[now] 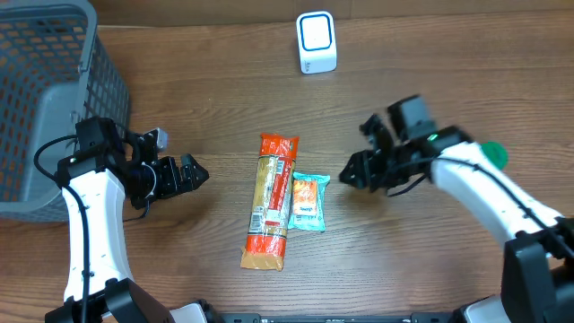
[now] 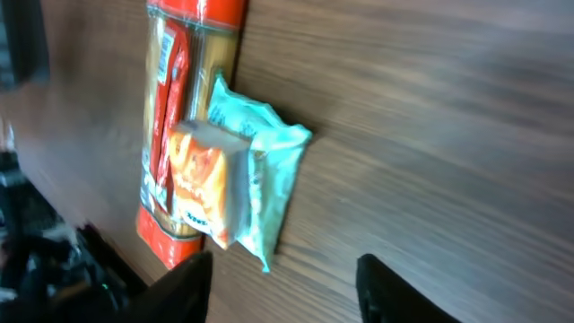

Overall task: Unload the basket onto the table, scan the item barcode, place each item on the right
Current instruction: 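Reach the right gripper to the small orange snack box and grasp it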

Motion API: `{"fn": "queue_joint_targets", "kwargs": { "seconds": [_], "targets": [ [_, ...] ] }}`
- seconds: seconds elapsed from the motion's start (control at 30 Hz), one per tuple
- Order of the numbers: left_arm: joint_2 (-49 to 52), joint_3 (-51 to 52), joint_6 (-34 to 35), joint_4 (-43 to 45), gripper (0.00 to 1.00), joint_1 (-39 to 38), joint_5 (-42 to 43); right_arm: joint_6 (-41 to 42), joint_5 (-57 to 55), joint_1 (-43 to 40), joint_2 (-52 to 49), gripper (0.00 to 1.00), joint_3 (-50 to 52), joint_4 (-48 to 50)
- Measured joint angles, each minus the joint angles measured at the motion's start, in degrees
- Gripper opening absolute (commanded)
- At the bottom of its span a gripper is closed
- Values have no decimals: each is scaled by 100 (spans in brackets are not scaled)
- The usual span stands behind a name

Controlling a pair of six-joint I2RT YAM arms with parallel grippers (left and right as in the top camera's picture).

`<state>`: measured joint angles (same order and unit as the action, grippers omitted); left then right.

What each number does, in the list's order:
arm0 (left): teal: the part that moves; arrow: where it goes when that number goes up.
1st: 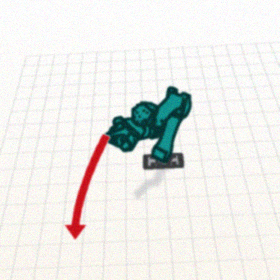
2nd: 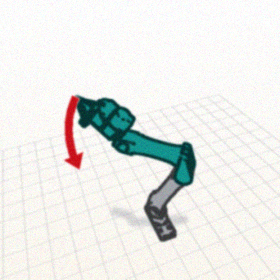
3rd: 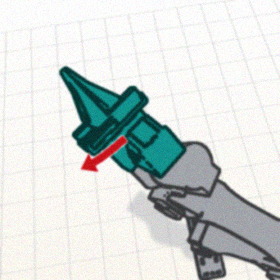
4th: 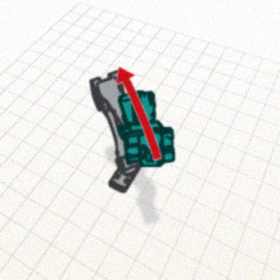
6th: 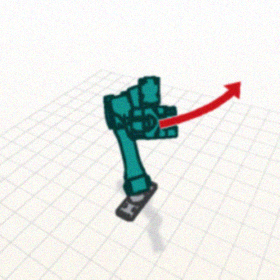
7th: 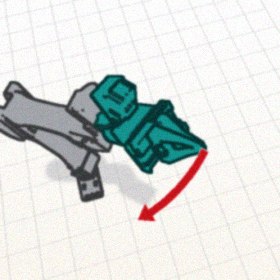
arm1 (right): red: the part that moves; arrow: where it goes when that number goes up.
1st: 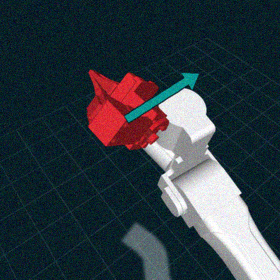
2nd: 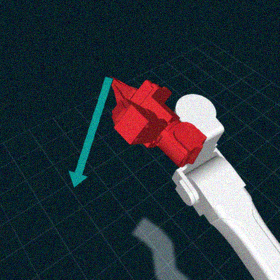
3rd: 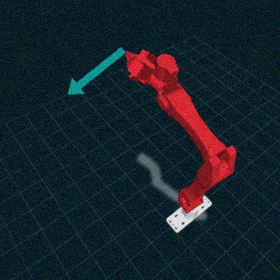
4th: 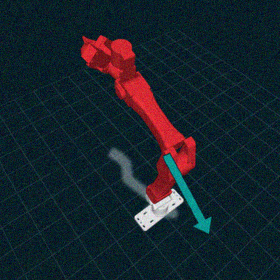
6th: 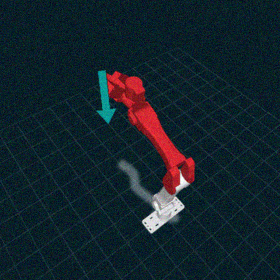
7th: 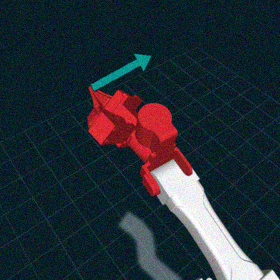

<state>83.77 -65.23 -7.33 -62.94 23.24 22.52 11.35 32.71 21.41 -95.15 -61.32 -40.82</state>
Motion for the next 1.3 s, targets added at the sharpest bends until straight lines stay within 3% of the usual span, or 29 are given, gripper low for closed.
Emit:
{"fn": "queue_joint_targets", "kwargs": {
  "seconds": [0.17, 0.57, 0.97, 1.13, 1.3],
  "targets": [
    [0, 0, -17, 0, 100, 0, 0, 330, 11, 662, 0, 34, 361, 772],
    [0, 0, -17, 0, 100, 0, 2, 1534, -767, 1314, 0, 36, 452, 1425],
    [0, 0, -17, 0, 100, 0, 2, 2188, -1012, 1589, -304, 32, 546, 1587],
    [0, 0, -17, -2, 100, 0, 0, 2371, -1003, 1591, -476, 17, 551, 1596],
    [0, 0, -17, 0, 99, 0, 0, 2468, -949, 1591, -476, 8, 551, 1631]
  ]
}}
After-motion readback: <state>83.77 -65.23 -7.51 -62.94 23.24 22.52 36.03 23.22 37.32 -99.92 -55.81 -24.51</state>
